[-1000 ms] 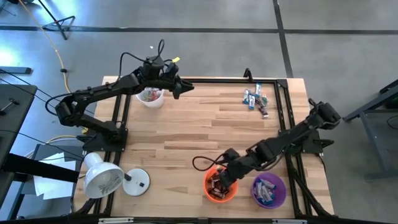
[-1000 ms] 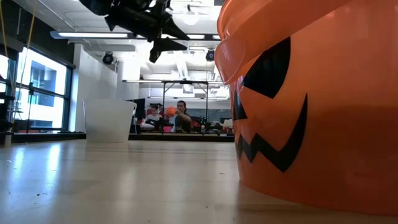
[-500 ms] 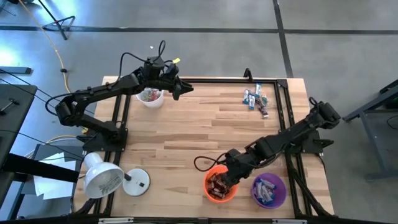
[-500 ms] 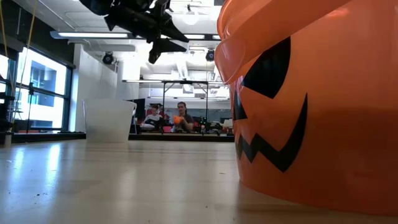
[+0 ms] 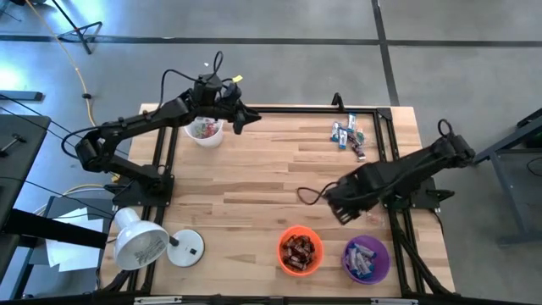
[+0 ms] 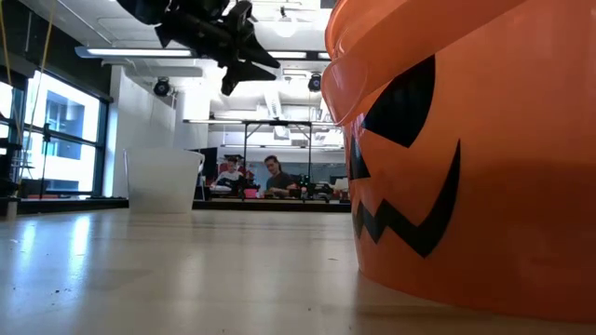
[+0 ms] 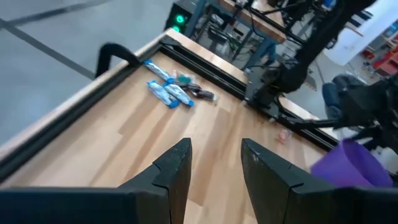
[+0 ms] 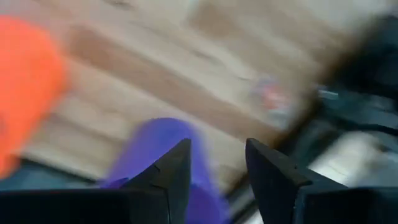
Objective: Organize candy in baskets
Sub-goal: Put the orange gummy into the white bucket
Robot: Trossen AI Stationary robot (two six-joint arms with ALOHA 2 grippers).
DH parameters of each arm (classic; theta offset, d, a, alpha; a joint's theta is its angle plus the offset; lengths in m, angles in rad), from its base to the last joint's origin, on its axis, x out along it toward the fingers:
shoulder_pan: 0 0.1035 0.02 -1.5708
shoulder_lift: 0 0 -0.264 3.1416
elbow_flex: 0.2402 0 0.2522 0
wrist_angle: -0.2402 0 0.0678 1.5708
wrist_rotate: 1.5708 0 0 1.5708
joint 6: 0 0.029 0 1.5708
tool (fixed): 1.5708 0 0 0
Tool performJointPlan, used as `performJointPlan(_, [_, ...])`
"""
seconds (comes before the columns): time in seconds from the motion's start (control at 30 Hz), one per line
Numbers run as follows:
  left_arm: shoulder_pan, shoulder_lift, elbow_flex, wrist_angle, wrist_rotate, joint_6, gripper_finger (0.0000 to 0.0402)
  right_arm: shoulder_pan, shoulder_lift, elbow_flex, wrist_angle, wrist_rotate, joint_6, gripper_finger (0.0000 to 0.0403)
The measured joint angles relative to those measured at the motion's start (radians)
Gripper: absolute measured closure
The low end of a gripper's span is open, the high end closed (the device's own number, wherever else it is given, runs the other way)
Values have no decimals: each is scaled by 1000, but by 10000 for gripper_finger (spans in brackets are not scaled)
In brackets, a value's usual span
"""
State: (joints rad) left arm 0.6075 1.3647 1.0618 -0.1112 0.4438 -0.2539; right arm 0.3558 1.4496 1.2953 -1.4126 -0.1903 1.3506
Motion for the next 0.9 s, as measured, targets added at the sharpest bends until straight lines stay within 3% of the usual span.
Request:
performJointPlan(0.13, [41,0,0,0,0,4,275,-44,-1,-5,-133,7,-45,261])
performJointPlan(0.4, [119,0,0,16,-1,48,275,-151,-27,-198,-55,-125,-110,261])
performJointPlan(0.67, [153,0,0,69,17,39,275,-160,-235,-484,245,-169,90,260])
performJointPlan(0.9, [150,0,0,125,53,-30,275,-160,-409,-627,268,-206,52,260])
